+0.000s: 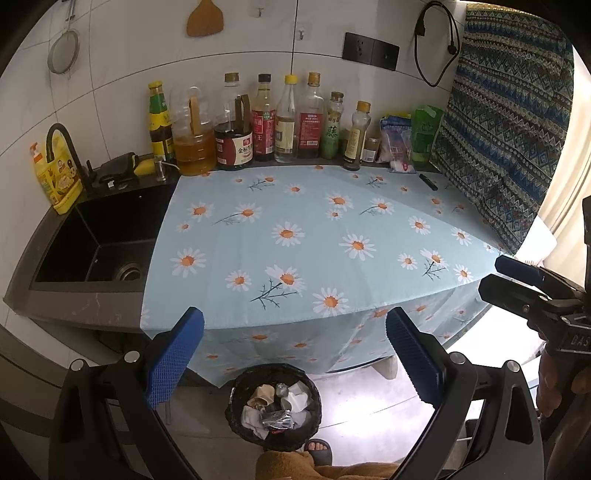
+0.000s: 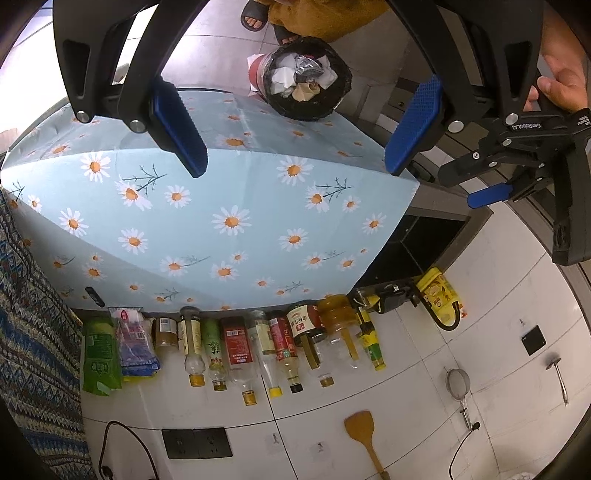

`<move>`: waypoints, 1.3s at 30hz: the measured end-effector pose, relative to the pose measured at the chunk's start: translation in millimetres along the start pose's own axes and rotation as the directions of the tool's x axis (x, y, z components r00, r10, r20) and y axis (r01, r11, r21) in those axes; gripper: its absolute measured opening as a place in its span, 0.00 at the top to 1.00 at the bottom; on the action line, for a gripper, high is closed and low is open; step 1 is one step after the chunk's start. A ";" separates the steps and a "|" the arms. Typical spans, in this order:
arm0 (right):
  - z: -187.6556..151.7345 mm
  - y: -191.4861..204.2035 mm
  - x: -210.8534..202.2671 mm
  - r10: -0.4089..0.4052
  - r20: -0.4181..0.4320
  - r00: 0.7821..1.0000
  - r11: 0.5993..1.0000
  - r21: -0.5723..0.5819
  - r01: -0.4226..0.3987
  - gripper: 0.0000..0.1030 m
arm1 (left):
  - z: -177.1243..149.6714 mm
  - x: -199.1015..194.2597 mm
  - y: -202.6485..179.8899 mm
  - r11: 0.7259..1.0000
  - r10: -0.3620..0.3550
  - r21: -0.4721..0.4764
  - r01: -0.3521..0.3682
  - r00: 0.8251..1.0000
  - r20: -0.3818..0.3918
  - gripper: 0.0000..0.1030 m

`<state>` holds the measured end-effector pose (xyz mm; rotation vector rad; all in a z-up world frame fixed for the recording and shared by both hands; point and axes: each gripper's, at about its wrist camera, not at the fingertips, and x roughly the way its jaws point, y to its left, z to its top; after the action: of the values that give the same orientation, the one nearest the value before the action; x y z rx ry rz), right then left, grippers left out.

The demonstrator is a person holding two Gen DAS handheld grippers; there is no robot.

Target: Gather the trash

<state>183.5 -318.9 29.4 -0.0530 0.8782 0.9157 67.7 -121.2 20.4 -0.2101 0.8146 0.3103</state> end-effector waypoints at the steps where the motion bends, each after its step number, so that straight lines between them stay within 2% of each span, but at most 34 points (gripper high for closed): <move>1: 0.3 0.2 0.5 0.002 -0.001 1.000 1.000 0.002 -0.002 0.07 | 0.2 -0.6 1.0 1.000 -0.001 -0.004 0.001 1.000 0.001 0.07; 25: 2.2 10.2 11.4 0.029 -0.038 0.999 0.999 -0.034 -0.030 0.07 | -3.8 -0.7 6.5 0.999 0.025 -0.022 -0.025 1.000 -0.014 0.07; 39: 1.7 7.7 16.6 0.032 -0.048 0.998 0.999 -0.023 -0.033 0.07 | -5.2 2.7 5.8 1.000 0.009 -0.024 -0.009 1.000 -0.019 0.07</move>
<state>184.1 -302.3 21.6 -0.0817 0.9143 0.9584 63.9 -116.9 14.5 -0.2325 0.8311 0.3270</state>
